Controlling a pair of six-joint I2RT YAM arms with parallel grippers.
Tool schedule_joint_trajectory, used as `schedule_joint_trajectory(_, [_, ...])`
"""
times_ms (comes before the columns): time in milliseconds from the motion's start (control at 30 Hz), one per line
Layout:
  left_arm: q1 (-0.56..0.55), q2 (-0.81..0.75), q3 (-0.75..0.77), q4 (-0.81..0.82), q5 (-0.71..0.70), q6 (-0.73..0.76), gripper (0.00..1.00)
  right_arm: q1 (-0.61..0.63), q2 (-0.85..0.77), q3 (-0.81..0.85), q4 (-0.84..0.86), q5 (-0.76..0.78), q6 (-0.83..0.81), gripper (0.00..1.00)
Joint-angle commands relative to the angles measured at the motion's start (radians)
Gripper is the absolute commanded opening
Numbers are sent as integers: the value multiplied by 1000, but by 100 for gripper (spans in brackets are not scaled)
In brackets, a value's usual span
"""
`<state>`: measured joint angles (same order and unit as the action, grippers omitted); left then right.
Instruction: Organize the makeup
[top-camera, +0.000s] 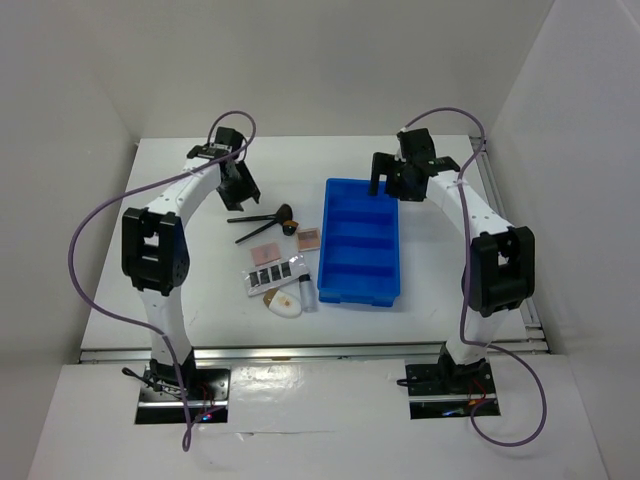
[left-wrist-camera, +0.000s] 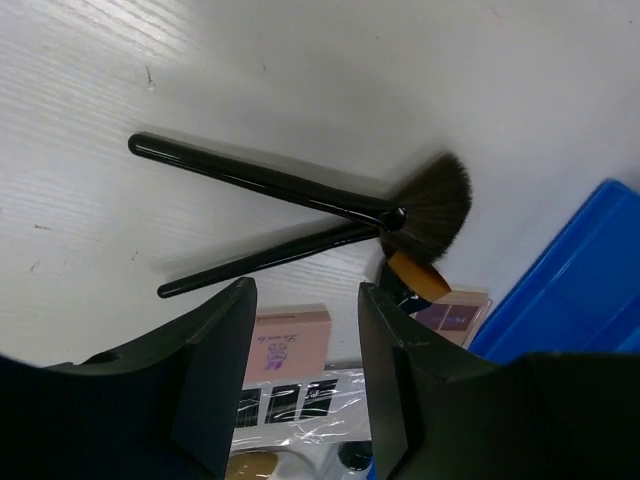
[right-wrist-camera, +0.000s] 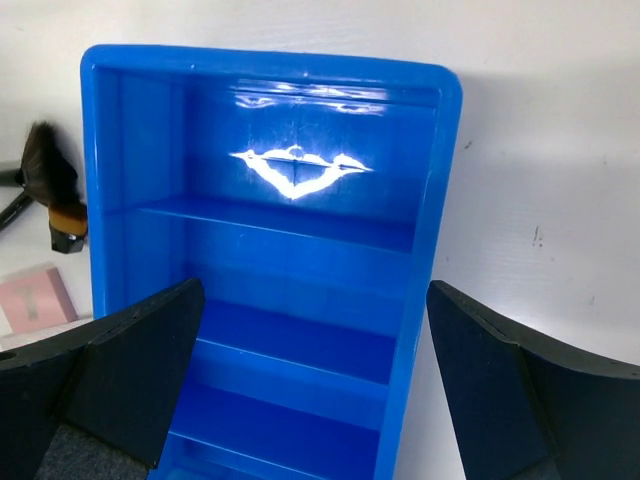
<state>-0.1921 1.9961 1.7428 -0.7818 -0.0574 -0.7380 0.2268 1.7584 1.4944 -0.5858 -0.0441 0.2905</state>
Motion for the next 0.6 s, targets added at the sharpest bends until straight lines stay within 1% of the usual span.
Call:
schedule_joint_trajectory(0, [19, 26, 0, -5, 28, -145, 59, 13, -8, -6, 0, -27, -10, 100])
schedule_joint_trajectory(33, [19, 42, 0, -16, 28, -162, 59, 13, -8, -6, 0, -27, -10, 100])
schedule_joint_trajectory(67, [19, 70, 17, -25, 28, -188, 61, 13, -8, -6, -11, -27, -10, 100])
schedule_joint_trajectory(167, [28, 84, 26, -34, 18, -222, 68, 13, 1, -16, -11, -27, -10, 100])
schedule_joint_trajectory(200, [28, 93, 26, -34, 18, -231, 74, 13, 1, -16, -11, -27, -10, 100])
schedule_joint_trajectory(267, [28, 104, 15, -25, 18, -268, 81, 13, -8, -28, -11, -27, -10, 100])
schedule_joint_trajectory(433, [28, 150, 43, -25, -19, -304, 81, 13, -8, -37, -20, -27, -10, 100])
schedule_joint_trajectory(467, [28, 162, 43, -25, -31, -313, 78, 13, -20, -46, -20, -27, -10, 100])
schedule_joint_trajectory(567, [28, 187, 43, 2, -22, -336, 76, 13, -39, -68, -20, -17, -1, 100])
